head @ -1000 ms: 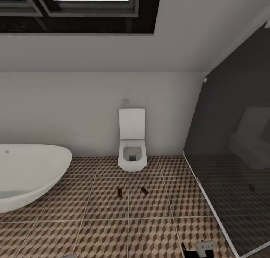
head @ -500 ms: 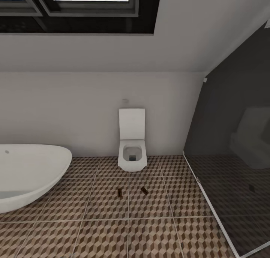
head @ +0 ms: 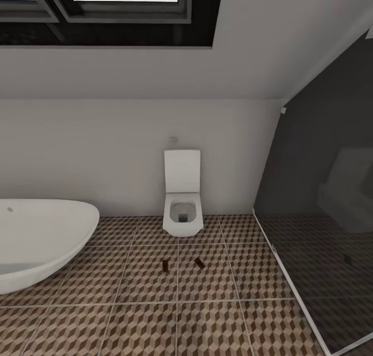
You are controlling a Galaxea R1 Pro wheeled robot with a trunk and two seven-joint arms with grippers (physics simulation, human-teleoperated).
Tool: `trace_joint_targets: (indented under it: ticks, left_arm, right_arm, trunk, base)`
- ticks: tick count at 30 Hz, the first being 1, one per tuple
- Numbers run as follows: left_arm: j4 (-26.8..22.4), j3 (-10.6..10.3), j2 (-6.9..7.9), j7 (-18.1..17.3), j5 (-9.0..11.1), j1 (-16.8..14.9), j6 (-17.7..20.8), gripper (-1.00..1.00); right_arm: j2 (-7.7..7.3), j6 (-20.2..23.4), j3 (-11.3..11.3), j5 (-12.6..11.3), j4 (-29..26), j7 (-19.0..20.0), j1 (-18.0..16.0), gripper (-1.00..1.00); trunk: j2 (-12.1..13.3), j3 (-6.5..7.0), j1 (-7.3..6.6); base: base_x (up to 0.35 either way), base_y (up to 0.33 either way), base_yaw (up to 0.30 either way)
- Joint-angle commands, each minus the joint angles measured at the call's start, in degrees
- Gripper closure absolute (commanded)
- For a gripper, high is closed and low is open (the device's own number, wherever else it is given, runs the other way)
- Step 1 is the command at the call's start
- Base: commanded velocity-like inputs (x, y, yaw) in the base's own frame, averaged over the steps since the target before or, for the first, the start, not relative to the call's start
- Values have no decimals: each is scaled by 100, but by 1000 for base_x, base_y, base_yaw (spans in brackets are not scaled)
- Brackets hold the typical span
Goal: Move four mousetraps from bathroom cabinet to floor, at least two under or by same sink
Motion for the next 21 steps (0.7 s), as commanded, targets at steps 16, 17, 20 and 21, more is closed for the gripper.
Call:
trace_joint_targets:
  ticks: [16,17,20,21]
  left_arm:
    - [-1,791,-7,53,189,4,488,-100]
    - [1,798,-8,53,189,4,489,-100]
    - [6,821,-20,54,195,4,494,-100]
    - [6,826,-25,52,197,4,493,-100]
  right_arm:
    - [42,1209,49,-60,3,-27,525,-100]
    - [42,1272,49,-61,3,-28,525,-100]
    - [42,1438,45,-64,3,-25,527,-100]
    - [42,1466,45,-63,3,-24,531,-100]
  trunk:
    - [-11,-11,3]
    - [-11,-11,3]
    - [-11,-11,3]
    - [-11,-11,3]
  base:
    - [0,0,0]
    - [0,0,0]
    - [0,0,0]
    - [0,0,0]
